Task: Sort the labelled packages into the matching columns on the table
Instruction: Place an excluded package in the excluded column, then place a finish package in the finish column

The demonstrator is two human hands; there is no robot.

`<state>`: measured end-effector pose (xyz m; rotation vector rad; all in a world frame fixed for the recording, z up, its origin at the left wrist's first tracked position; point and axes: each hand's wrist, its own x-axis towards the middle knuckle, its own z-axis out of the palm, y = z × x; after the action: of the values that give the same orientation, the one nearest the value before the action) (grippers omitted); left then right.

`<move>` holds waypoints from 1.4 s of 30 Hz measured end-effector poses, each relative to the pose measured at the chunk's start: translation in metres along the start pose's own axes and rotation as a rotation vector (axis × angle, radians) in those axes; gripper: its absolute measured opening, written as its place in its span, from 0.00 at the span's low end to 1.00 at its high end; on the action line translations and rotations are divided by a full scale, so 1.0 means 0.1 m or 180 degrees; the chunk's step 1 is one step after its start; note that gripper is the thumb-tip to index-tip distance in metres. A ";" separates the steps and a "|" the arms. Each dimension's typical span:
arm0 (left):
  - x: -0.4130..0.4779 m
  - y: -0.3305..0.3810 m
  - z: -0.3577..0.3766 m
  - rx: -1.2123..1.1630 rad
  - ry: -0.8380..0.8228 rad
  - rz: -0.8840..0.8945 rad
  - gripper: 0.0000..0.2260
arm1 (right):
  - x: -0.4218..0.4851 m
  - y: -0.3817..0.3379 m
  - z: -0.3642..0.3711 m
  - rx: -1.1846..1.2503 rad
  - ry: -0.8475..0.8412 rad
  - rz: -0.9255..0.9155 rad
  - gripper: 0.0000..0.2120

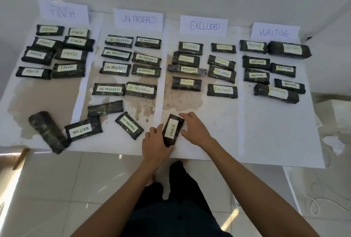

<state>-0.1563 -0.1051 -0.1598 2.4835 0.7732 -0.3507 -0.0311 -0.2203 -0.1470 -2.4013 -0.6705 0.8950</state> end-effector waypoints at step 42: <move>0.56 -1.97 -2.05 0.0415 0.1054 0.0708 0.30 | 0.86 -2.22 0.52 -0.0881 0.0281 -0.1956 0.25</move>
<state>-0.2083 0.1708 -0.0881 2.7566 0.6042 0.0968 -0.0707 0.0134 -0.0903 -2.2185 -1.4667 0.4536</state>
